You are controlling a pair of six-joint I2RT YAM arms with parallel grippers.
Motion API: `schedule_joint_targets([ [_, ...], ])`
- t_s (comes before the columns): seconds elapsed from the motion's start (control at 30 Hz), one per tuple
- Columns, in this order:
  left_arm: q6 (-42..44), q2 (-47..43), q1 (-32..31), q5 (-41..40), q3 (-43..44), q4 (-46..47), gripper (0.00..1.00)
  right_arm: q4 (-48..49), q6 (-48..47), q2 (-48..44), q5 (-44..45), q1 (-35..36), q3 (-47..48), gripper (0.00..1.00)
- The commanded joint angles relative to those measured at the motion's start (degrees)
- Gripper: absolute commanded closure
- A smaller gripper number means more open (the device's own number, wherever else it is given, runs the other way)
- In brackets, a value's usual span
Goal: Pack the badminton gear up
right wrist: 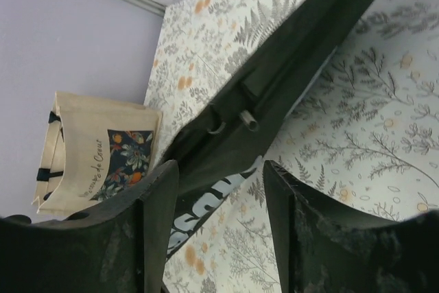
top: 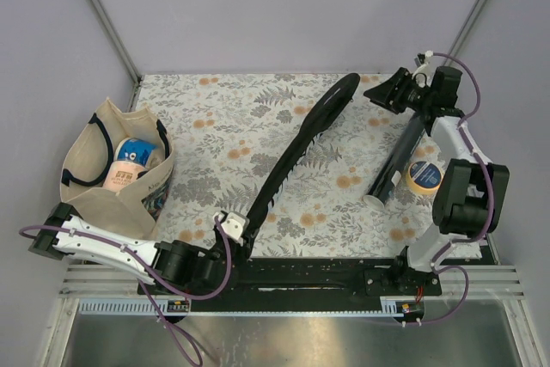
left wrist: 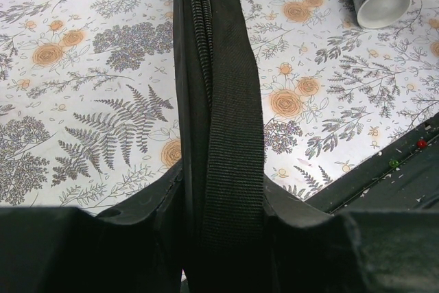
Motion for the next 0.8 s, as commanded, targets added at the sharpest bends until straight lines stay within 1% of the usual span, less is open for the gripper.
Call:
schedule_joint_targets([
  [0.0, -1.4, -0.8, -0.1, -1.5, 2.6, 2.0, 1.0, 0.5, -2.9, 4.0, -6.8, -0.1, 1.0, 0.37],
  [0.1, -1.4, -0.7, -0.1, -1.1, 3.2, 1.5, 1.0, 0.4, -4.2, 6.8, -7.5, -0.2, 1.9, 0.37],
  [0.27, -1.2, 0.0, -0.1, -1.1, 3.7, 1.4, 1.0, 1.6, -3.3, 11.9, -13.4, -0.2, 5.5, 0.44],
  [0.43, -1.8, 0.1, -0.1, -0.8, 3.5, 1.4, 1.0, 9.3, 2.5, 14.3, -16.8, -0.2, 5.8, 0.44],
  [0.57, -2.0, 0.1, -0.1, -0.8, 3.4, 1.4, 1.0, 10.6, 3.4, 16.0, -16.2, 0.0, 6.1, 0.43],
  [0.77, -2.0, 0.4, -0.1, -0.6, 3.6, 1.4, 1.0, 17.3, 9.0, 18.6, -18.2, 1.6, 6.5, 0.44],
])
